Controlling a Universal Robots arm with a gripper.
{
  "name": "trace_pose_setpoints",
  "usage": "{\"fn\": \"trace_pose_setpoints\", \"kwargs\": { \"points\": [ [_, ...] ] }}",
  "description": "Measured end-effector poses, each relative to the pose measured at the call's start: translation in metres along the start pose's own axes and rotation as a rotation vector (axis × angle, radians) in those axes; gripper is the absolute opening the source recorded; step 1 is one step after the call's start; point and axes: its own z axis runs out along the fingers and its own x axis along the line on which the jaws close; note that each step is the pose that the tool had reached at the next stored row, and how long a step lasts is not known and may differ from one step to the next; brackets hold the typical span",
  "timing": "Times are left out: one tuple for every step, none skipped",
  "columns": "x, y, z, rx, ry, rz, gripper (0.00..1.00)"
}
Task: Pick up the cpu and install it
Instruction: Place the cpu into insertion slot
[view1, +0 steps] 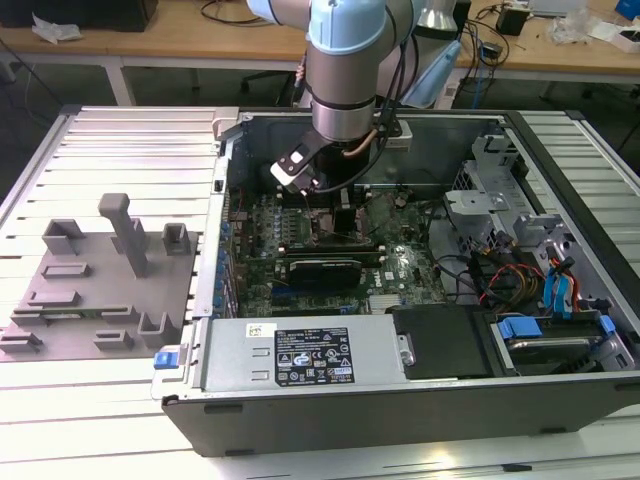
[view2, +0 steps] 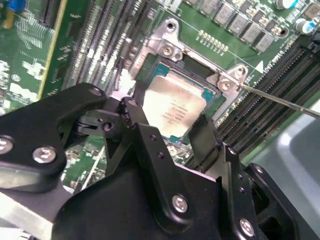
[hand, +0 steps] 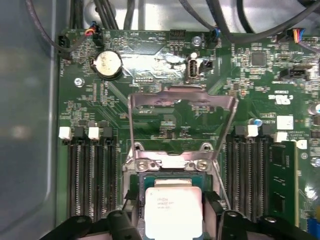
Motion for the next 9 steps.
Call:
{"fn": "trace_pose_setpoints", "kwargs": {
  "points": [
    [0.0001, 0.0000, 0.0000, -0.0001, 0.0018, 0.000, 0.62],
    [0.0001, 0.0000, 0.0000, -0.0001, 0.0020, 0.000, 0.62],
    [-0.0001, 0.0000, -0.0007, 0.0003, 0.0015, 0.001, 0.62],
    [-0.0001, 0.0001, -0.0018, 0.0002, 0.0015, 0.001, 0.62],
    [-0.0001, 0.0002, -0.0028, 0.0002, 0.0016, 0.002, 0.62],
    [-0.0001, 0.0002, -0.0040, 0.0002, 0.0016, 0.002, 0.62],
    [-0.0002, 0.0003, -0.0059, 0.0001, 0.0016, 0.002, 0.62],
    [-0.0002, 0.0004, -0.0070, 0.0001, 0.0017, 0.002, 0.62],
    [-0.0002, 0.0004, -0.0069, -0.0001, 0.0019, 0.002, 0.62]
  ]
}}
